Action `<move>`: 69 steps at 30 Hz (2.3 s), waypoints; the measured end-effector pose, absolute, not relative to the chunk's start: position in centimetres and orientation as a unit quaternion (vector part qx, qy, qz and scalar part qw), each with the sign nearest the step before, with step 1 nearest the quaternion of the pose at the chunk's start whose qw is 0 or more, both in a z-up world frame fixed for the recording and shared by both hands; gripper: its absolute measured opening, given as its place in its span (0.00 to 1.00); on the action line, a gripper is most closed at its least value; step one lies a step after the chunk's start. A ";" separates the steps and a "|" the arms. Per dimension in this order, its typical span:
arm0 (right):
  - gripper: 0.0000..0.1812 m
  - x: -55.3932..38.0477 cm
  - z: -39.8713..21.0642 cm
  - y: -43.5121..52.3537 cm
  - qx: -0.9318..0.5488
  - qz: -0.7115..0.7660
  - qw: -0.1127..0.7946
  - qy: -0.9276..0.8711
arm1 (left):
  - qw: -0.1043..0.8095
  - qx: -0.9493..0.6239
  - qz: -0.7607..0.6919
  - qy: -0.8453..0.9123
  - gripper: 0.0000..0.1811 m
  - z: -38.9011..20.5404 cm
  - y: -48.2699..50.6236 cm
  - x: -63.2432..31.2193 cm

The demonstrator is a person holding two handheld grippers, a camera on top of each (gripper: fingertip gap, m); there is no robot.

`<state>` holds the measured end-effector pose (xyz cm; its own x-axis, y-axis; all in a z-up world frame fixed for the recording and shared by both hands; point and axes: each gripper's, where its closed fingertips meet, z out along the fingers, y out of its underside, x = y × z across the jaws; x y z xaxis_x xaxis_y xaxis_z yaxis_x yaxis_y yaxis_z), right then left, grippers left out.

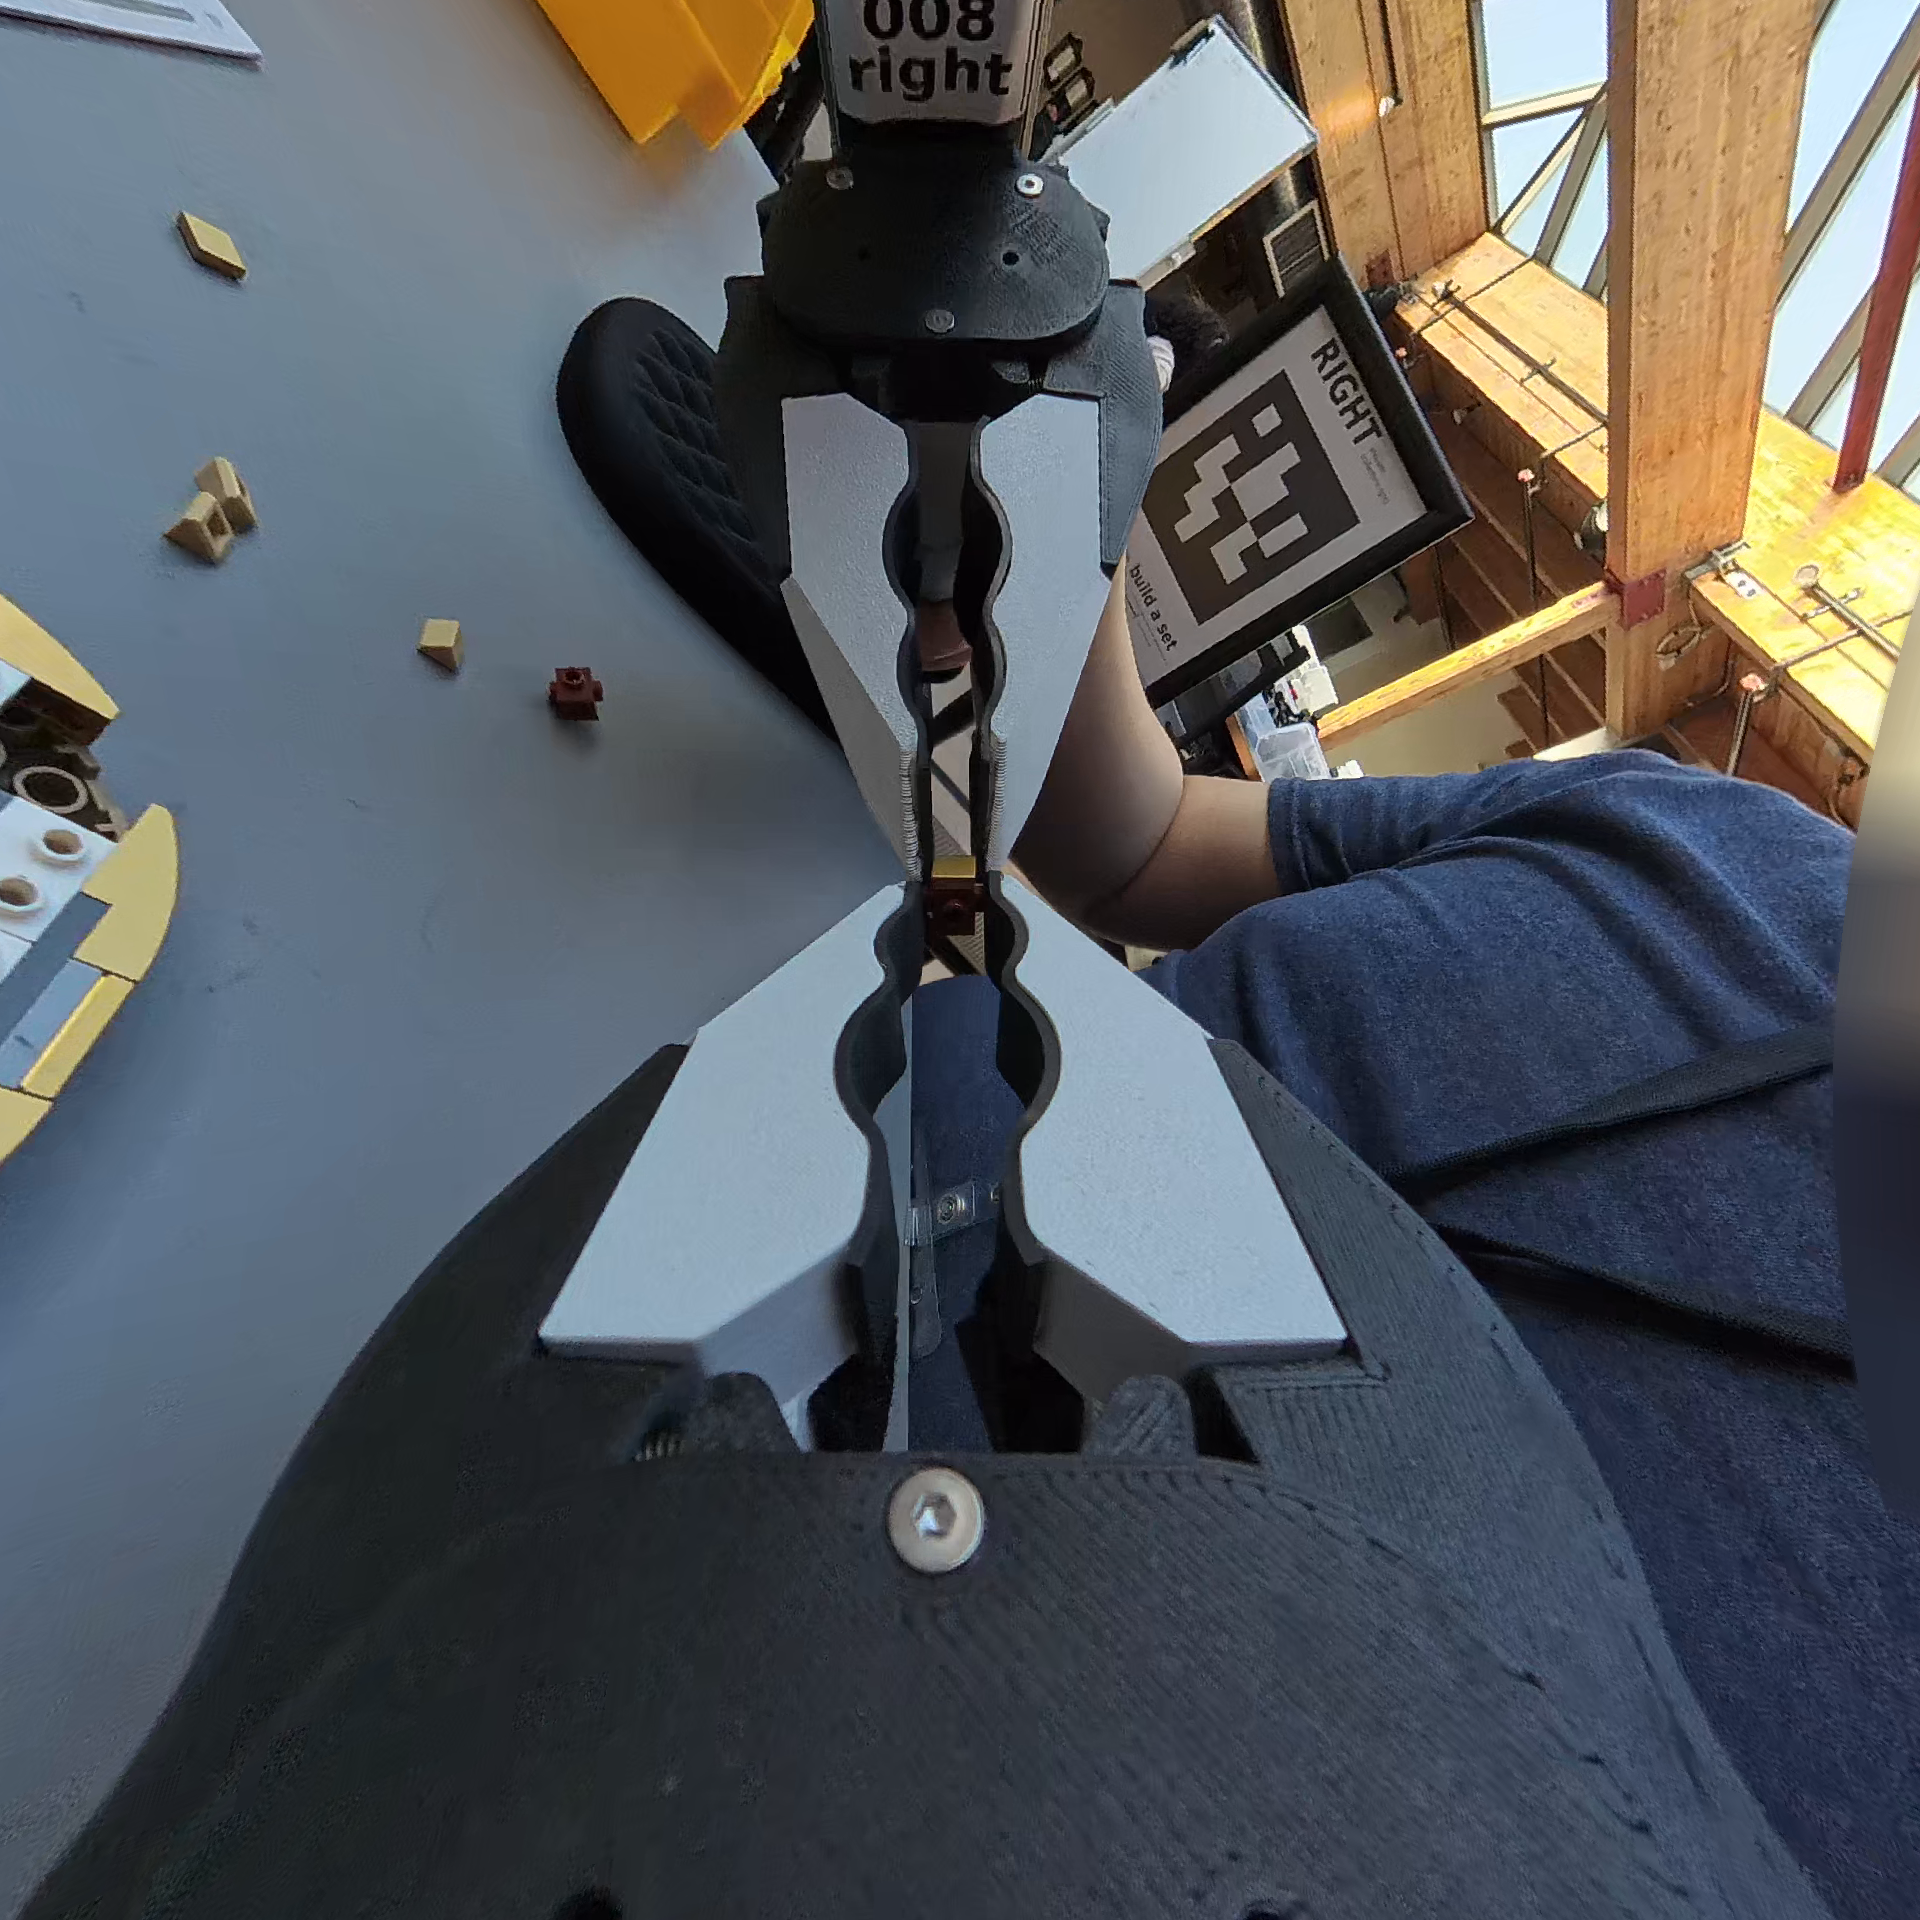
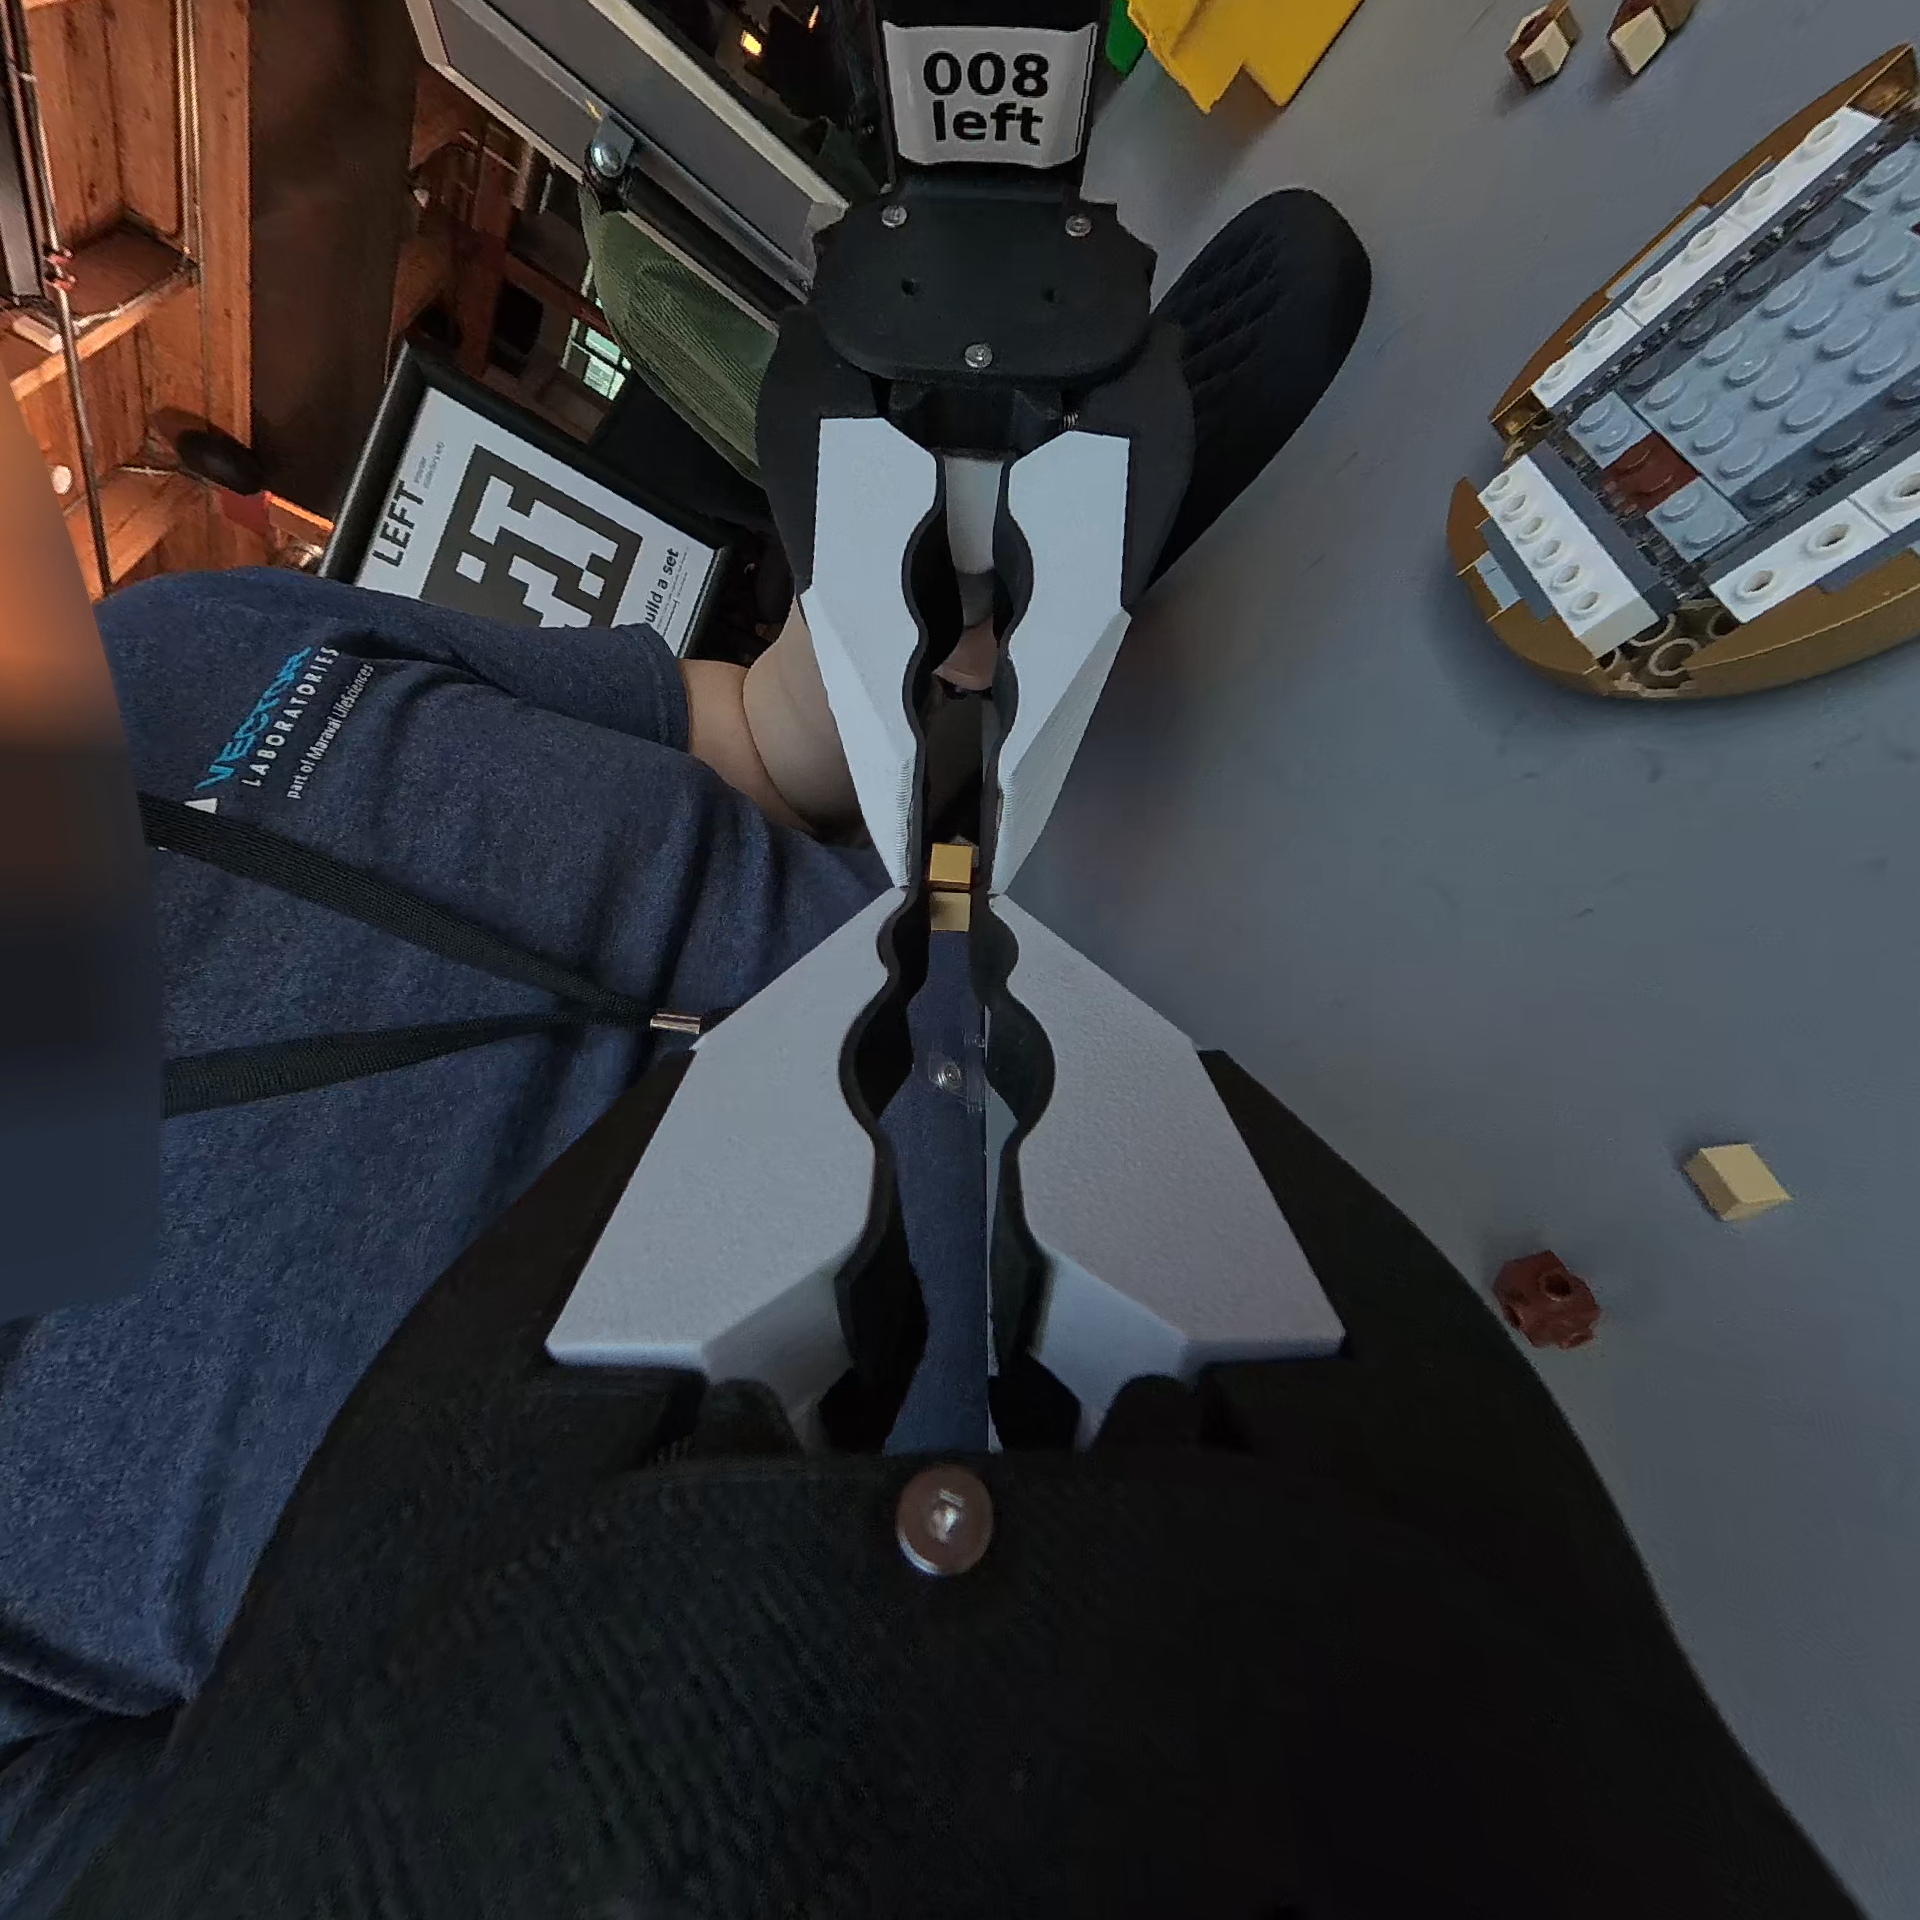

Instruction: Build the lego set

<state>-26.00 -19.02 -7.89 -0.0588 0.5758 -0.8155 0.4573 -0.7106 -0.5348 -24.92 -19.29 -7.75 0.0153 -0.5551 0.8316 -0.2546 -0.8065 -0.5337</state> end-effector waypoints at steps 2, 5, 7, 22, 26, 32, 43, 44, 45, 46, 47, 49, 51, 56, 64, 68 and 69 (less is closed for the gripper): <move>0.03 -26.3 -7.2 -18.1 -0.679 0.641 0.071 -0.352 | 0.132 -0.694 -0.661 0.254 0.05 -7.0 -18.3 -25.2; 0.05 -26.5 -6.2 -17.0 -0.665 0.656 0.115 -0.337 | 0.155 -0.681 -0.681 0.220 0.05 -6.2 -17.2 -25.5; 0.11 -26.5 -5.4 -16.8 -0.651 0.659 0.146 -0.347 | 0.155 -0.673 -0.694 0.205 0.05 -5.8 -17.0 -25.6; 0.17 -25.6 -3.6 -22.4 -0.456 0.508 0.361 -0.635 | -0.027 -0.597 -0.759 0.259 0.05 -4.8 -23.0 -24.7; 0.12 -26.2 -4.8 -23.9 -0.444 0.480 0.318 -0.686 | -0.049 -0.589 -0.756 0.282 0.05 -4.5 -24.1 -24.6; 0.11 -26.1 -4.8 -24.6 -0.436 0.489 0.289 -0.698 | -0.063 -0.586 -0.754 0.289 0.05 -4.5 -24.5 -24.7; 0.09 -26.0 -4.9 -24.8 -0.441 0.517 0.249 -0.690 | -0.070 -0.585 -0.753 0.295 0.05 -4.7 -24.7 -24.6; 0.09 -26.0 -5.0 -24.6 -0.442 0.514 0.252 -0.691 | -0.066 -0.588 -0.751 0.293 0.05 -4.7 -24.6 -24.6; 0.09 -26.0 -5.1 -24.6 -0.443 0.511 0.254 -0.692 | -0.064 -0.591 -0.750 0.292 0.05 -4.8 -24.5 -24.6; 0.09 -26.0 -5.0 -24.6 -0.441 0.510 0.256 -0.692 | -0.064 -0.591 -0.749 0.292 0.05 -4.8 -24.5 -24.6; 0.08 -26.1 -5.0 -24.7 -0.438 0.512 0.256 -0.693 | -0.067 -0.589 -0.750 0.293 0.05 -4.7 -24.6 -24.6; 0.08 -26.0 -5.1 -25.0 -0.433 0.512 0.251 -0.698 | -0.071 -0.590 -0.746 0.301 0.05 -4.8 -24.9 -24.6; 0.08 -26.0 -5.4 -25.0 -0.434 0.502 0.249 -0.705 | -0.071 -0.595 -0.741 0.304 0.05 -5.1 -24.9 -24.5; 0.08 -25.9 -5.4 -25.5 -0.423 0.502 0.242 -0.715 | -0.075 -0.589 -0.740 0.315 0.05 -5.1 -25.5 -24.4; 0.08 -26.0 -5.1 -25.7 -0.404 0.494 0.263 -0.723 | -0.070 -0.581 -0.743 0.326 0.05 -4.8 -25.7 -24.5; 0.08 -26.1 -4.7 -25.5 -0.406 0.499 0.273 -0.715 | -0.072 -0.570 -0.755 0.315 0.05 -4.4 -25.5 -24.5; 0.08 -26.1 -4.7 -25.2 -0.415 0.500 0.277 -0.708 | -0.067 -0.572 -0.757 0.309 0.05 -4.4 -25.2 -24.6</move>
